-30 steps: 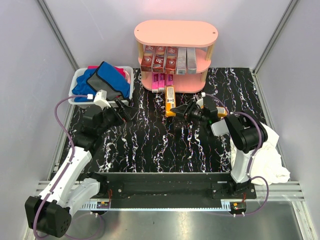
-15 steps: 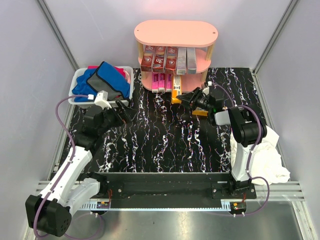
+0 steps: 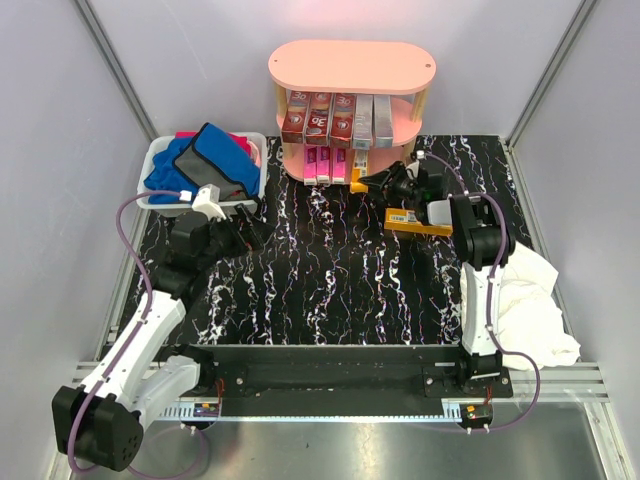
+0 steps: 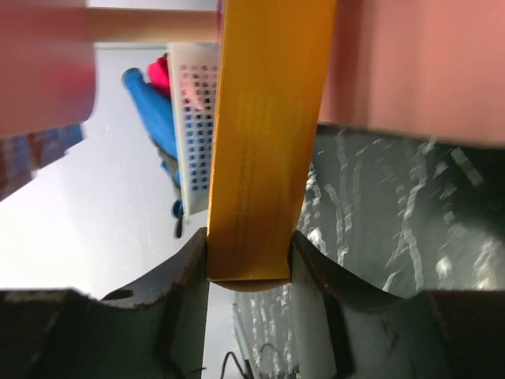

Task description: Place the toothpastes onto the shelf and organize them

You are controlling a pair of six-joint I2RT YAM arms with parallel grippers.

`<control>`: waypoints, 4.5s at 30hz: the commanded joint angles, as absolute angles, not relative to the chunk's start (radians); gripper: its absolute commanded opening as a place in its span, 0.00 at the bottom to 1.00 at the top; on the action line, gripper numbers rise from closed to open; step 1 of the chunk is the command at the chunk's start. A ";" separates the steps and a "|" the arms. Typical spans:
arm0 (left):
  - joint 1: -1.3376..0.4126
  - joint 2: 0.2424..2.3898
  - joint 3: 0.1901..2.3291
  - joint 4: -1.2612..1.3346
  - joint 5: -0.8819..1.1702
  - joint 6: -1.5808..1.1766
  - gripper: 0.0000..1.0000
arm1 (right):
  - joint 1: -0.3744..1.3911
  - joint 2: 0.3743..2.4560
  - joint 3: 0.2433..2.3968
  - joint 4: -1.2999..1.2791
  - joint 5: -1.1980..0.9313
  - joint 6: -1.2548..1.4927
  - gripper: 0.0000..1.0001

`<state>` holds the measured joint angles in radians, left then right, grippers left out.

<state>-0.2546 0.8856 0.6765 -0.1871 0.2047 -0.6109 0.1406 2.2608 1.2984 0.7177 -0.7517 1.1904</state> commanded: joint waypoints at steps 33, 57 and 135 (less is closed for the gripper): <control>-0.249 0.896 0.635 -0.172 0.255 -0.595 0.99 | 0.143 2.344 1.410 0.494 -0.756 1.000 0.97; -0.276 0.862 0.708 -0.215 0.285 -0.588 0.99 | 0.143 1.553 0.829 0.356 -0.595 0.867 1.00; -0.939 2.321 2.015 -0.155 0.021 -0.298 0.39 | 0.143 0.563 0.903 -0.434 -0.023 0.684 0.96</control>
<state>-0.9363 2.5175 2.1113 -0.2832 -0.0528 -0.2569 0.1410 0.5758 0.8791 -0.4603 -0.0353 0.6960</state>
